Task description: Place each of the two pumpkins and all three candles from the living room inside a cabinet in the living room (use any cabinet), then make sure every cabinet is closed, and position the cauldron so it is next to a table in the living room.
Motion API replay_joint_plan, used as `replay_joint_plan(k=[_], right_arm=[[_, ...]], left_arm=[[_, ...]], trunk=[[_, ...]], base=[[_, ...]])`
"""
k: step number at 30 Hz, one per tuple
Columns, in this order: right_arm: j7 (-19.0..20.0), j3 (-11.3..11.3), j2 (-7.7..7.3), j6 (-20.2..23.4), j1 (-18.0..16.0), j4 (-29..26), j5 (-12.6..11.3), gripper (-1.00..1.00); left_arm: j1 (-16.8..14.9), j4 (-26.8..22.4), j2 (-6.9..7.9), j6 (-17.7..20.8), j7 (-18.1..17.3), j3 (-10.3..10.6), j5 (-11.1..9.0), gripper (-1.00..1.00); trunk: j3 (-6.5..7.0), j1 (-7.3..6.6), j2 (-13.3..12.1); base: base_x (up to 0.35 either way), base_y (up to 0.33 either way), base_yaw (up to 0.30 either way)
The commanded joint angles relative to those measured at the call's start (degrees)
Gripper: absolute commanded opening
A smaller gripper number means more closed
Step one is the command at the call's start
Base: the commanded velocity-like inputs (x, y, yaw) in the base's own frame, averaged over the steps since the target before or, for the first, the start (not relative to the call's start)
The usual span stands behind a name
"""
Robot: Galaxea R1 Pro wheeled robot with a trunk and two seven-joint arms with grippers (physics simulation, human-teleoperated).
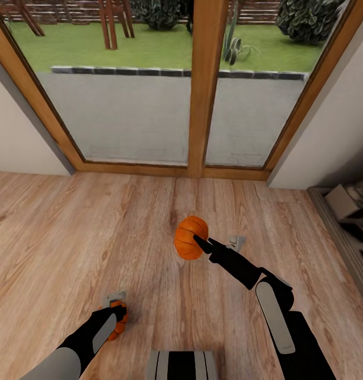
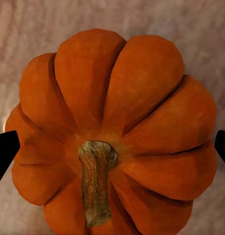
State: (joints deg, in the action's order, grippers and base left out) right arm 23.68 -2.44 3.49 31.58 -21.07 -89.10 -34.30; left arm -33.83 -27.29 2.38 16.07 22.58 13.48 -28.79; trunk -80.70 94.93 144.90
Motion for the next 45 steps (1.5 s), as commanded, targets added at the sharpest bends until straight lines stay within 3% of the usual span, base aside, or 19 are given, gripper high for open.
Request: replay_joint_plan(k=[1,6,16,17,45], right_arm=[[-0.04,0.07,0.03,0.41,-0.03,-0.04,-0.42,-1.00],[-0.04,0.07,0.03,0.41,-0.03,-0.03,-0.42,-1.00],[-0.04,0.08,0.03,0.41,-0.03,-0.02,-0.42,-1.00],[-0.04,0.08,0.03,0.41,-0.03,-0.02,-0.42,-1.00],[-0.08,0.07,0.03,0.41,-0.03,0.02,-0.42,-1.00]], left_arm=[[-0.01,-0.13,0.08,0.26,0.46,0.49,-0.47,1.00],[-0.01,-0.13,0.15,0.35,0.45,0.49,-0.47,1.00],[-0.01,-0.13,0.17,0.32,0.45,0.49,-0.48,1.00],[-0.01,-0.13,0.17,0.34,0.45,0.49,-0.48,-1.00],[-0.01,-0.13,0.34,0.19,0.63,0.35,-0.43,-1.00]], trunk=[[-0.26,0.02,0.03],[-1.37,0.14,0.10],[-1.37,0.14,0.10],[-1.37,0.14,0.10],[-1.37,0.14,0.10]], base=[[0.000,0.000,0.000],[0.000,0.000,0.000],[0.000,0.000,0.000],[0.000,0.000,0.000],[0.000,0.000,0.000]])
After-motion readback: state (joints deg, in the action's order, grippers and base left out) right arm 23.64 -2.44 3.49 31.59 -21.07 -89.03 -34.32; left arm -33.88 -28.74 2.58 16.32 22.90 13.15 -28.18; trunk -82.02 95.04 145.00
